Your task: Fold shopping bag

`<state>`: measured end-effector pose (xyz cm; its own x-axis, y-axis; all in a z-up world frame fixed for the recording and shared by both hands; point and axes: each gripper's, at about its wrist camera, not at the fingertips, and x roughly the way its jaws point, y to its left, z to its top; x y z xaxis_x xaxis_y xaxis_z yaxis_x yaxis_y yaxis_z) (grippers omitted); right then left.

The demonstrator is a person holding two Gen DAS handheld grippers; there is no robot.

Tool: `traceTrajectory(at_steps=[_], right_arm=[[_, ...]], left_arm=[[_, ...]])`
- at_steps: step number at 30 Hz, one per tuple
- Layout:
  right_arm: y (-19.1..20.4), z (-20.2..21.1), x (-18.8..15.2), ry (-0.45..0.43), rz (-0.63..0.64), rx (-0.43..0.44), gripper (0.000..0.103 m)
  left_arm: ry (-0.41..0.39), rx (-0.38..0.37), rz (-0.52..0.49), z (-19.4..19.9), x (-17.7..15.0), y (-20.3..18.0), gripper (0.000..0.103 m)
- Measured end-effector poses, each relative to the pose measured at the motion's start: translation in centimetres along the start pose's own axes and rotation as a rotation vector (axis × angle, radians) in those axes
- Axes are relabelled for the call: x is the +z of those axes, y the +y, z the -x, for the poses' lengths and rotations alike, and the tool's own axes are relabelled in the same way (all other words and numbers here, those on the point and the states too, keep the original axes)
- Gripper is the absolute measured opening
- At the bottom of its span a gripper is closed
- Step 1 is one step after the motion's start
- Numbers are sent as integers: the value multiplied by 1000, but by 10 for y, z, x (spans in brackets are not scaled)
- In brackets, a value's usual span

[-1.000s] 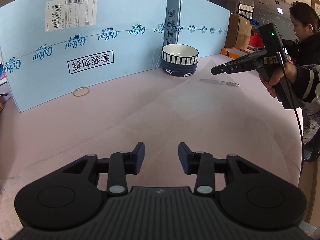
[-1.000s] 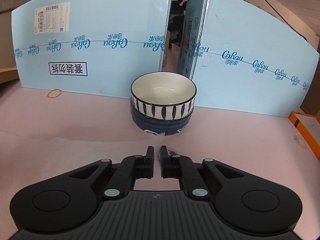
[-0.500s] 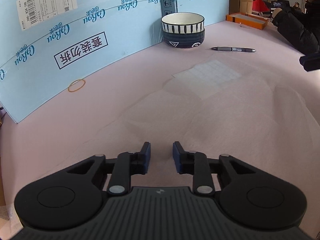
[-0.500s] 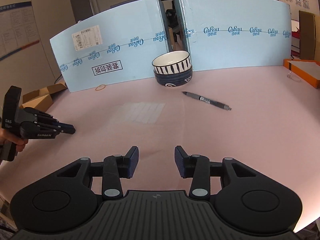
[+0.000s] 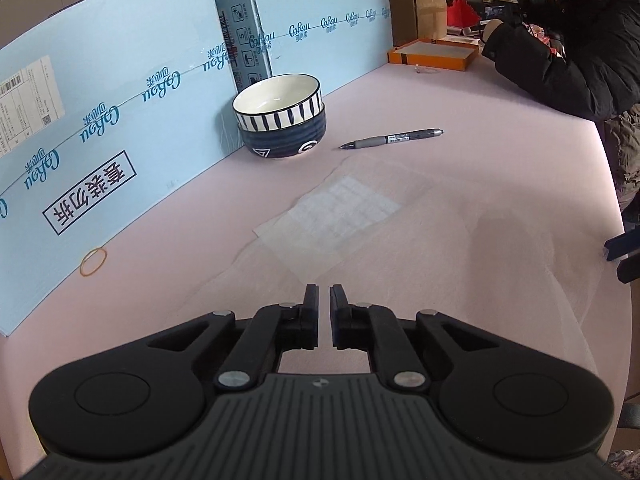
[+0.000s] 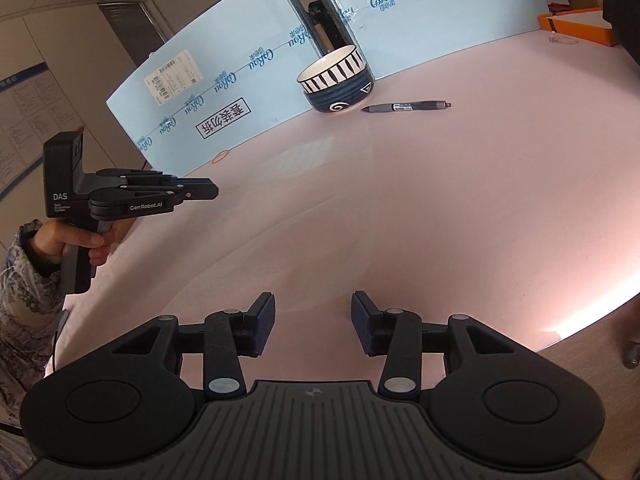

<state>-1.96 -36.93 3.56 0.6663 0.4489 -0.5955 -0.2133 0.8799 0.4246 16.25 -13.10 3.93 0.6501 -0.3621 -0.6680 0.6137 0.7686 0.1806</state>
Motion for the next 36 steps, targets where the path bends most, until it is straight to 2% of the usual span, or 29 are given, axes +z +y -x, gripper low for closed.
traceTrajectory(at_steps=[3, 5, 6, 7, 12, 16, 18, 21, 23, 25, 26, 27, 30, 31, 32, 36], right_arm=[[-4, -7, 5, -25, -25, 0, 30], [-7, -10, 7, -36, -34, -5, 17], [-9, -13, 7, -38, -36, -12, 7], [-10, -13, 8, -35, -37, -3, 4], [-10, -2, 9, -28, -48, 49, 0], [-12, 23, 15, -102, -48, 11, 0], [-17, 35, 21, -142, -45, -41, 0], [-25, 31, 22, -133, -70, -42, 1], [-28, 25, 20, -118, -83, -32, 1], [-29, 17, 15, -87, -94, -29, 3], [-32, 12, 12, -72, -116, -41, 15], [-36, 12, 10, -74, -140, -29, 21], [-43, 17, 7, -91, -192, -11, 29], [-43, 23, 6, -108, -192, -26, 39], [-42, 28, 6, -124, -190, -42, 42], [-35, 36, 4, -88, -155, -96, 42]], left_arm=[[15, 14, 9, -23, 11, -2, 33], [22, 29, 24, -35, 14, 0, 40], [25, 28, 30, -38, 13, 1, 44], [30, 28, 35, -41, 13, 2, 45], [63, 83, 8, -46, 3, 8, 48], [58, 92, 4, -43, 2, 10, 49], [50, 85, -3, -41, 2, 8, 49], [35, 75, -21, -34, 4, 2, 50], [26, 80, -47, -22, 0, -5, 52], [26, 92, -69, -10, -6, -8, 59], [34, 106, -82, 0, -14, -8, 60], [42, 121, -92, 10, -22, -8, 63], [67, 159, -47, 38, -53, 3, 69], [74, 173, -25, 48, -64, 7, 70], [78, 194, 31, 62, -79, 15, 70], [58, 328, 253, 108, -133, 43, 72]])
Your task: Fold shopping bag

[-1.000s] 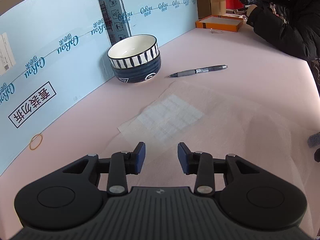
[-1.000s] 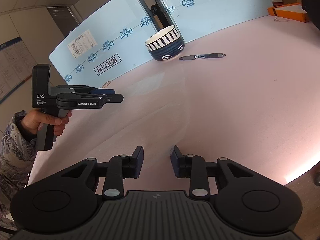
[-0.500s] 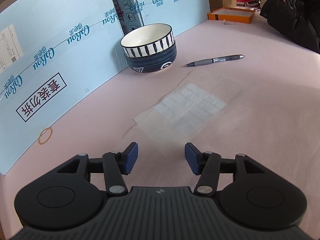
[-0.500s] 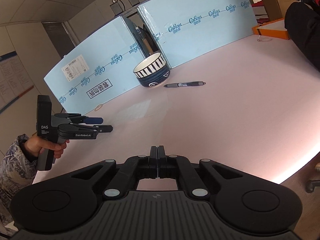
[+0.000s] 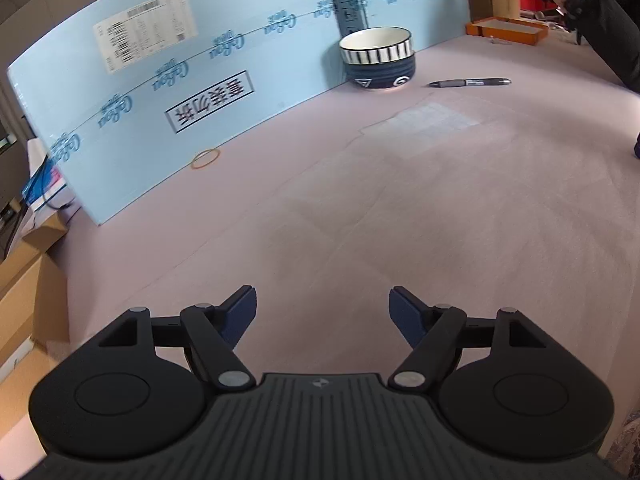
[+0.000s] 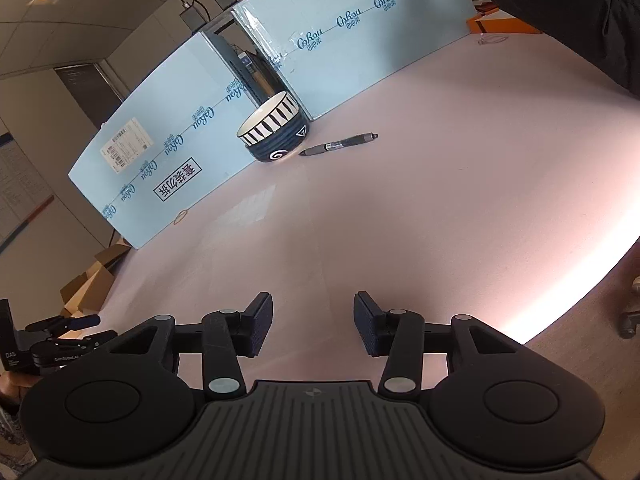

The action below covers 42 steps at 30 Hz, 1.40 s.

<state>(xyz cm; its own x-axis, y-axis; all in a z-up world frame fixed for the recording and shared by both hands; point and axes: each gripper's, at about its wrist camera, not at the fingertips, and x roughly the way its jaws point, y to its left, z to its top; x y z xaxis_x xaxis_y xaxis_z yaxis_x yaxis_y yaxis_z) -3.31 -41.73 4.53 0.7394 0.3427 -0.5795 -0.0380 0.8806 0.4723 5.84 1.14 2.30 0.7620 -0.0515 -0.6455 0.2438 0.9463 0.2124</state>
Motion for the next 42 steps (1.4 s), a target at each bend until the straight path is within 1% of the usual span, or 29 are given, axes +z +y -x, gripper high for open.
traceTrajectory(at_steps=[2, 3, 5, 6, 9, 12, 14, 15, 16, 17, 18, 19, 20, 21, 23, 25, 28, 31, 33, 35, 36, 38, 42], right_arm=[[8, -2, -3, 14, 37, -25, 45], [12, -4, -4, 18, 49, -36, 47], [17, -8, -6, 23, 57, -38, 53], [21, -11, -7, 29, 67, -43, 54], [31, -17, -9, 39, 111, -67, 60], [36, -23, -11, 33, 117, -74, 60], [39, -26, -13, 23, 121, -85, 60], [41, -27, -13, 19, 126, -91, 60], [43, -28, -14, 15, 130, -98, 57], [44, -29, -13, 11, 128, -105, 49], [44, -29, -13, 9, 124, -105, 40], [44, -30, -12, 8, 118, -102, 22], [42, -31, -11, 18, 102, -86, 12], [42, -33, -11, 19, 99, -81, 12], [43, -35, -12, 16, 103, -78, 9], [43, -36, -11, 11, 79, -63, 4], [49, -41, -9, 4, 75, -23, 4], [73, -46, -10, -17, 147, 85, 4], [99, -55, -7, -26, 195, 160, 4], [118, -65, -3, -24, 211, 223, 4], [136, -76, -1, -21, 237, 263, 4], [160, -90, 0, -2, 264, 321, 4], [216, -118, -1, 45, 311, 465, 4]], left_arm=[[-1, 47, 117, 11, -19, 19, 72], [-2, 57, 173, 14, -28, 28, 72], [5, 52, 231, 18, -41, 34, 71], [6, 47, 237, 20, -47, 33, 70], [0, 62, 204, 27, -52, 28, 70], [5, 78, 182, 31, -54, 28, 70], [4, 63, 201, 34, -60, 33, 70], [2, 51, 217, 34, -62, 36, 66], [-2, 40, 226, 35, -63, 38, 58], [-9, 31, 230, 37, -65, 38, 54], [-17, 22, 234, 39, -67, 38, 44], [-23, 12, 240, 41, -68, 39, 25], [-25, 0, 259, 42, -70, 41, 14], [-26, -12, 278, 44, -71, 43, 2], [-30, -27, 303, 46, -74, 46, 2], [-36, -29, 311, 48, -76, 47, 2], [-47, -36, 313, 48, -79, 48, 2], [-55, -41, 311, 48, -81, 49, 2], [-66, -38, 303, 49, -83, 47, 2], [-77, -39, 306, 50, -85, 47, 2], [-82, -43, 315, 50, -86, 48, 2], [-91, -54, 335, 52, -89, 50, 2], [-106, -69, 368, 57, -95, 53, 3]])
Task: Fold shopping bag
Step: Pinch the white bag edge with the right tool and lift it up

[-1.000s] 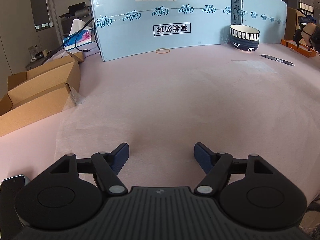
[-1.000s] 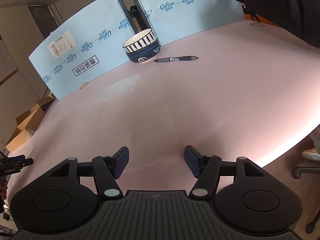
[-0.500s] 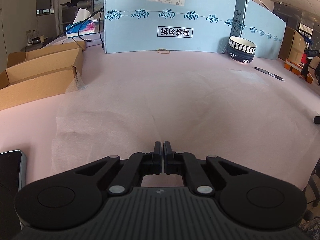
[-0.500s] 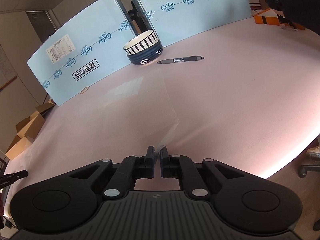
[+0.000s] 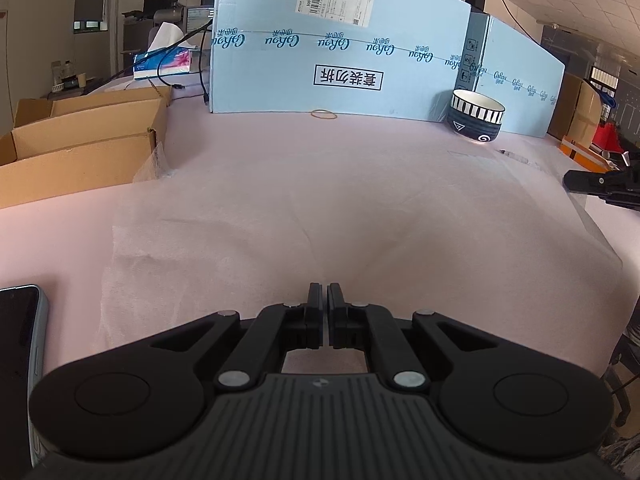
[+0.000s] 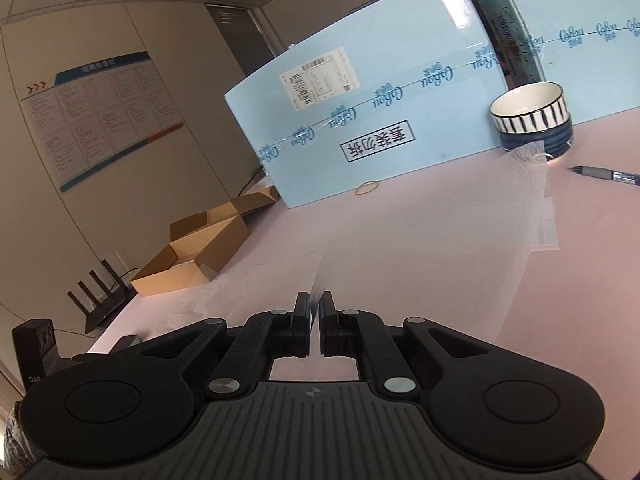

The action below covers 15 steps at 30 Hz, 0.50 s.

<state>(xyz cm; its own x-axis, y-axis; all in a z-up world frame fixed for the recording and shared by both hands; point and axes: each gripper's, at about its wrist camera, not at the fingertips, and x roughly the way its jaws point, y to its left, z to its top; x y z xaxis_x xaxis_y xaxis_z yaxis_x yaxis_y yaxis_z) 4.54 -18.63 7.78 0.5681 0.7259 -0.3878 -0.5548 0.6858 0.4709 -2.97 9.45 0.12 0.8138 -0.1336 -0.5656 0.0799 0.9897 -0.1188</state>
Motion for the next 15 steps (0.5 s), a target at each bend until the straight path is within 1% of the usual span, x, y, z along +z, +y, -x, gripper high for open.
traceTrajectory(at_steps=[4, 6, 8, 11, 14, 15], right_arm=[[39, -45, 9, 33, 46, 137, 4], [55, -64, 10, 55, 61, 186, 4], [71, -83, 9, 76, 71, 231, 4], [92, -107, 2, 129, 75, 295, 5], [113, -126, -8, 184, 80, 353, 6], [118, -131, -11, 200, 82, 370, 6]], left_arm=[[-7, -9, 26, 10, -5, 7, 3], [-14, 8, 35, 16, -8, 11, 3], [-17, 3, 41, 23, -13, 15, 3], [-21, -5, 61, 32, -19, 24, 3], [-29, 6, 81, 43, -25, 31, 3], [-35, 13, 85, 46, -26, 33, 6]])
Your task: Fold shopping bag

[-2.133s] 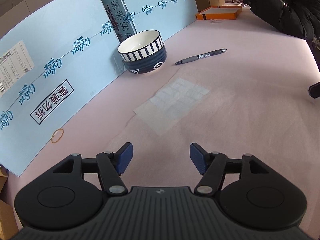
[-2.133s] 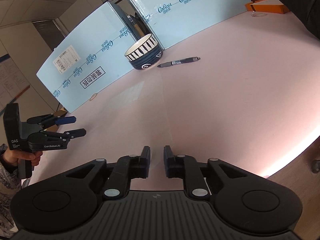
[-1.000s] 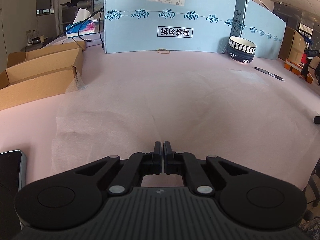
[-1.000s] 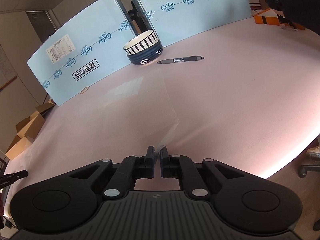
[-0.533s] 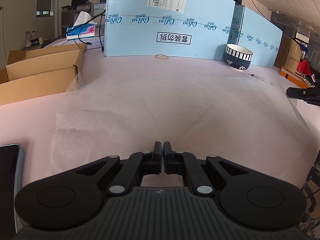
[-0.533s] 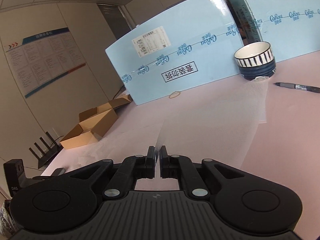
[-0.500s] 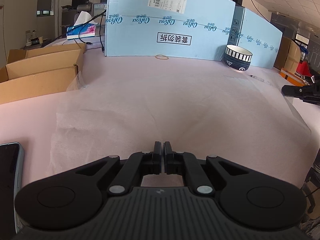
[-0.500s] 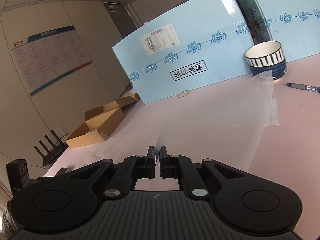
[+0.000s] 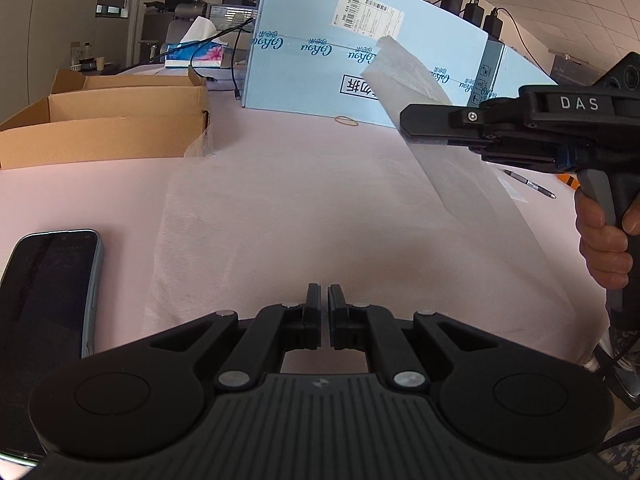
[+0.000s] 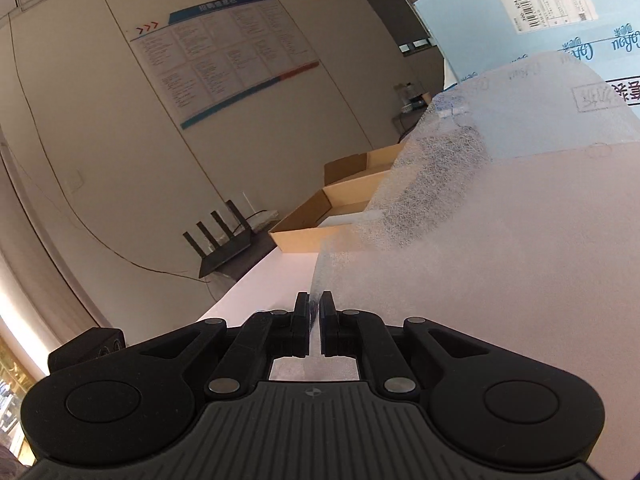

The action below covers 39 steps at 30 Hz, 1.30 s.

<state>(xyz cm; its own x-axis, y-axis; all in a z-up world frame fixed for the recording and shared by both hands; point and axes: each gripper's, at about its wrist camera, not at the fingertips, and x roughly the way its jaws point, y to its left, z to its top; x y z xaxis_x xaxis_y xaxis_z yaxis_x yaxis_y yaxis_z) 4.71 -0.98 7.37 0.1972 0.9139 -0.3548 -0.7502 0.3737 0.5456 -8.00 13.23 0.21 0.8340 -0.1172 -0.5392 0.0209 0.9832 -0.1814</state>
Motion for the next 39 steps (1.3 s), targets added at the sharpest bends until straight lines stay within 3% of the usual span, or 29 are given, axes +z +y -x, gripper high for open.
traceTrajectory(at_steps=[2, 10, 25, 27, 29, 31, 35, 39], right_arm=[[5, -13, -4, 29, -3, 18, 6], [10, -56, -20, 132, -50, 48, 7], [20, -69, -39, 206, -70, 88, 8], [20, -73, -41, 216, -85, 101, 14], [18, -76, -44, 228, -122, 123, 36], [14, -76, -45, 238, -177, 159, 37], [5, -54, -35, 144, -244, 174, 41], [-15, -3, -26, -27, -260, 74, 51]], left_arm=[[-11, 15, 9, 7, -3, 4, 12], [-29, 61, 38, 32, -11, 21, 14], [-40, 82, 45, 49, -18, 36, 21], [-46, 102, 45, 55, -18, 38, 24], [-49, 118, 49, 59, -20, 41, 28], [-50, 124, 54, 63, -22, 42, 31], [-53, 116, 57, 68, -25, 40, 37], [-66, 55, 66, 68, -23, 37, 45]])
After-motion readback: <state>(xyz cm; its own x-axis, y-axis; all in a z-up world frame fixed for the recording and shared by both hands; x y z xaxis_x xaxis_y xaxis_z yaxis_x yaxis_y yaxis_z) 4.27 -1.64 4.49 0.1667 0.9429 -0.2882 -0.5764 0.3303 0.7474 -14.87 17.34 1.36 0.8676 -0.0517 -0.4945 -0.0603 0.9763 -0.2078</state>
